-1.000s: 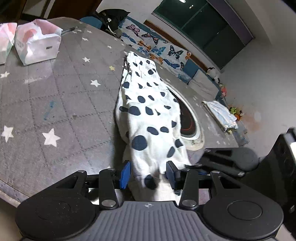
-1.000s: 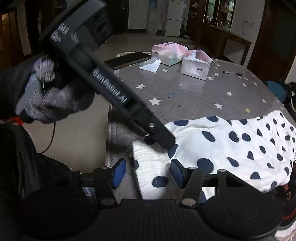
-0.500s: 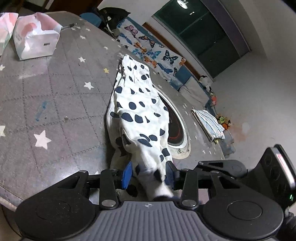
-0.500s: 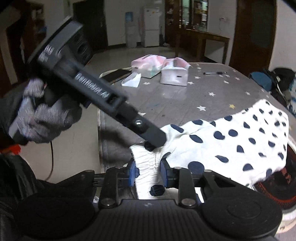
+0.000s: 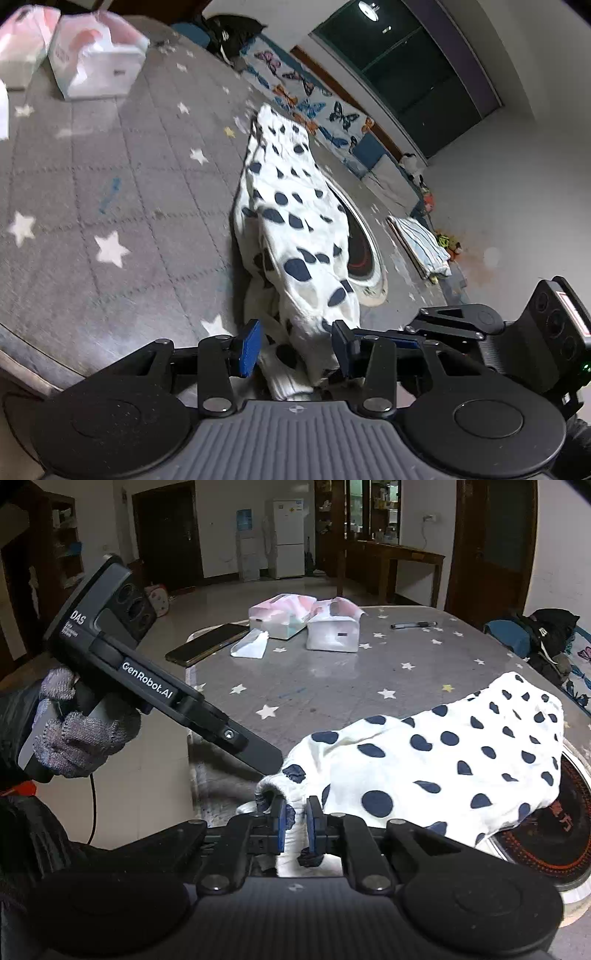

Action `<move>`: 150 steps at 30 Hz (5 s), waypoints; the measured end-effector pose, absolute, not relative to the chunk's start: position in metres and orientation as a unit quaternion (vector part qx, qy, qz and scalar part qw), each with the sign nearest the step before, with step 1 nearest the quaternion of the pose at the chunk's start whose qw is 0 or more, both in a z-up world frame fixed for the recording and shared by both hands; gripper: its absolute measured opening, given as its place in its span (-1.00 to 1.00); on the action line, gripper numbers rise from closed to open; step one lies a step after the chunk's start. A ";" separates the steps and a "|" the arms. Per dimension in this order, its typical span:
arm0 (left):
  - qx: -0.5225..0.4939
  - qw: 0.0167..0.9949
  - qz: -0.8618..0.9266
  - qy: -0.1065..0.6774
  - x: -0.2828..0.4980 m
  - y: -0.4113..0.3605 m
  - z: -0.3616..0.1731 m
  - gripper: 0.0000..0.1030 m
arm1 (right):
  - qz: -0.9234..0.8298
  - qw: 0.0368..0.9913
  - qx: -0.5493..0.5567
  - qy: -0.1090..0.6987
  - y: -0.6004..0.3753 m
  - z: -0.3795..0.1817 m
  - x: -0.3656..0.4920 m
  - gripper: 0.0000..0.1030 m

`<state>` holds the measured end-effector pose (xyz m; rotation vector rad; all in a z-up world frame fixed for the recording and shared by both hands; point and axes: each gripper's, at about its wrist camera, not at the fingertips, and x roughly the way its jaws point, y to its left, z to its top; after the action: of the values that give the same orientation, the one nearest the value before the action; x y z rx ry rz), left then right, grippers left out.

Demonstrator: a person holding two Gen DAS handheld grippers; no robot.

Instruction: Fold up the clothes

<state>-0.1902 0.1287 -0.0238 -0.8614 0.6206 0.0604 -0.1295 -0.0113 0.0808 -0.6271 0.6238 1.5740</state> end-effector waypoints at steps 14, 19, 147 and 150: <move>-0.441 0.842 0.025 0.311 -0.177 0.116 -0.026 -0.53 | 0.670 0.635 -0.300 0.240 -0.016 0.067 -0.151 -0.11; -0.456 0.841 -0.001 0.291 -0.167 0.117 -0.009 -0.71 | 0.659 0.652 -0.303 0.222 -0.018 0.065 -0.156 0.01; -0.254 0.908 -0.007 0.332 -0.069 0.114 -0.019 0.51 | 0.492 0.779 -0.183 0.344 0.196 0.023 0.145 0.41; -0.257 0.908 -0.009 0.330 -0.070 0.115 -0.020 0.51 | 0.487 0.783 -0.184 0.340 0.205 0.023 0.151 0.43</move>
<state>-0.0698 0.1146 -0.0198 -0.5305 0.6813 -0.0194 0.1510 0.2054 0.0228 -0.3973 0.7331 1.0510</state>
